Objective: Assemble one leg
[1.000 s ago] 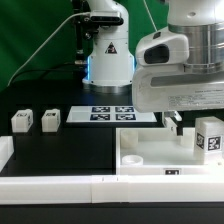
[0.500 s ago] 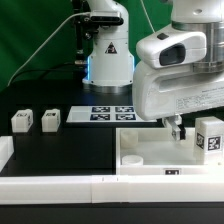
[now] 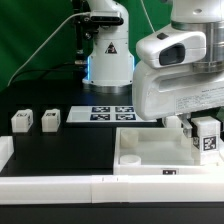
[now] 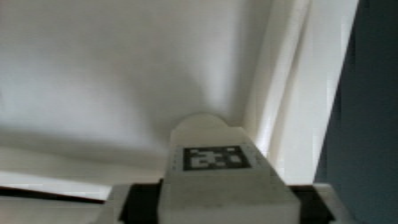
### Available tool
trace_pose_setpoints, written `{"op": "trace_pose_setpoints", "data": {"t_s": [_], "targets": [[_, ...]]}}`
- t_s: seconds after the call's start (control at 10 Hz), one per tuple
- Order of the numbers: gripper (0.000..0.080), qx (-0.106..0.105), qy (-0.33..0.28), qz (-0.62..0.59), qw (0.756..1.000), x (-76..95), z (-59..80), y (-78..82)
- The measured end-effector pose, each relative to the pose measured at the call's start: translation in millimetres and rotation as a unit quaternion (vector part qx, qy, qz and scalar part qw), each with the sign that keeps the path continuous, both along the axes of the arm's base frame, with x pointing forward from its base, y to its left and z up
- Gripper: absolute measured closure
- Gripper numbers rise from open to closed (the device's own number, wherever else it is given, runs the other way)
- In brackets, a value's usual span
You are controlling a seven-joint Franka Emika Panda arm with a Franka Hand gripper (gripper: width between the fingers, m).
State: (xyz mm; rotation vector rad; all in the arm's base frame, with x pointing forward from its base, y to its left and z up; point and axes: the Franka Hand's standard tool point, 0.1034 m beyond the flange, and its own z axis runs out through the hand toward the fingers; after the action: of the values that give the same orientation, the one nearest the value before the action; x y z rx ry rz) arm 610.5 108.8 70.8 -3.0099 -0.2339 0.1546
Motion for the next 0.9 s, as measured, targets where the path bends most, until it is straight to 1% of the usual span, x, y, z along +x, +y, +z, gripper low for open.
{"op": "trace_pose_setpoints", "data": {"t_s": [0.3, 0.4, 0.5, 0.7, 0.8, 0.9], "targets": [[0.0507, -0.003, 0.003, -0.027, 1.0, 0.0, 0.0, 0.2], [0.0507, -0.007, 0.01, -0.084, 0.996, -0.2, 0.0, 1.2], [0.0506, -0.013, 0.017, -0.145, 0.989, -0.3, 0.0, 2.1], [0.0506, -0.021, 0.026, -0.222, 0.975, -0.5, 0.0, 3.4], [0.0506, -0.024, 0.033, -0.272, 0.961, -0.7, 0.1, 4.8], [0.0506, -0.028, 0.041, -0.328, 0.943, -1.0, 0.1, 6.7]]}}
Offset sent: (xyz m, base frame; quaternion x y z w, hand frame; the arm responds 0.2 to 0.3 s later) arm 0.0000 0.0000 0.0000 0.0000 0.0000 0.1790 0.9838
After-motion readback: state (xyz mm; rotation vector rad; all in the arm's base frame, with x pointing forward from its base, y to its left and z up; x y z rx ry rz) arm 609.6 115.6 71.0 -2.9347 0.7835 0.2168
